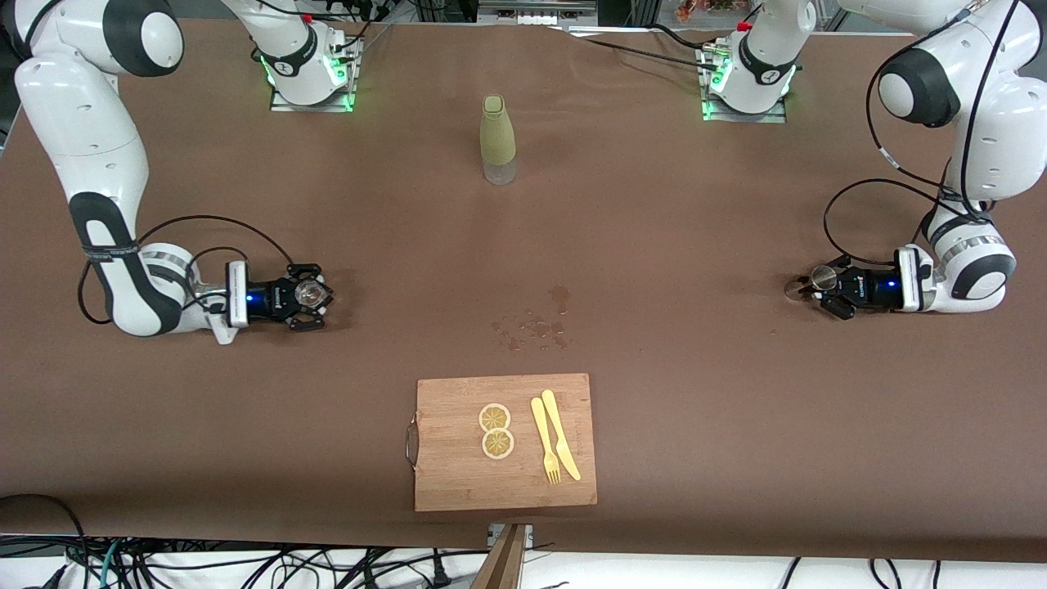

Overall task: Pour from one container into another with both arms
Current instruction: 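Lift the jigger and glass, bringing both grippers together mid-table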

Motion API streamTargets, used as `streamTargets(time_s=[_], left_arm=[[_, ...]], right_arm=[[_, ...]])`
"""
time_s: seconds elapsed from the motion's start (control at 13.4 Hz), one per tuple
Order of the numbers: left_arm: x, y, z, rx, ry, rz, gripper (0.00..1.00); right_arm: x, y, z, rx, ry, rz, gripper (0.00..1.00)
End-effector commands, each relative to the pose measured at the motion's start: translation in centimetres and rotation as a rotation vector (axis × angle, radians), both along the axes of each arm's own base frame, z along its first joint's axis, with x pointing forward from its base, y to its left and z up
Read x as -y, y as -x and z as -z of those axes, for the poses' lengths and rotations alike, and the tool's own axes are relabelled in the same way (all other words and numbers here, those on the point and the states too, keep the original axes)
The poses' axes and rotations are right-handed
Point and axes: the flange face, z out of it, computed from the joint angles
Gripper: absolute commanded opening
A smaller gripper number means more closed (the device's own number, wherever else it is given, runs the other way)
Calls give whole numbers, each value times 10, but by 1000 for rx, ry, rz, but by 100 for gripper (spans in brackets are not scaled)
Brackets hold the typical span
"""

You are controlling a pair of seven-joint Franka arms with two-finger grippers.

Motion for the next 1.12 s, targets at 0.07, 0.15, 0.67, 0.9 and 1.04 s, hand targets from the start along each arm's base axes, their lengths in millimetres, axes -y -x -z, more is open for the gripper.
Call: streamTargets(time_s=[0.07,0.15,0.67,0.9,1.04], left_arm=[[39,-32,-15,33,-30,43,0],[55,-42,-20,28,-42,59,0],[217,-102,-37,5,-20,58,0],[264,-117,-60,14,-24,13,0],[295,-118,-70,15,-31,-21,0]], right_arm=[[-103,-28,-39,7,-36,-134,0],[-129,-31,-46,9,-67,-122,0],[-257,-59,-117,10,53,7,0],[-308,-54,-125,-8,100,116,0],[-334,-55,-136,6,113,174,0]])
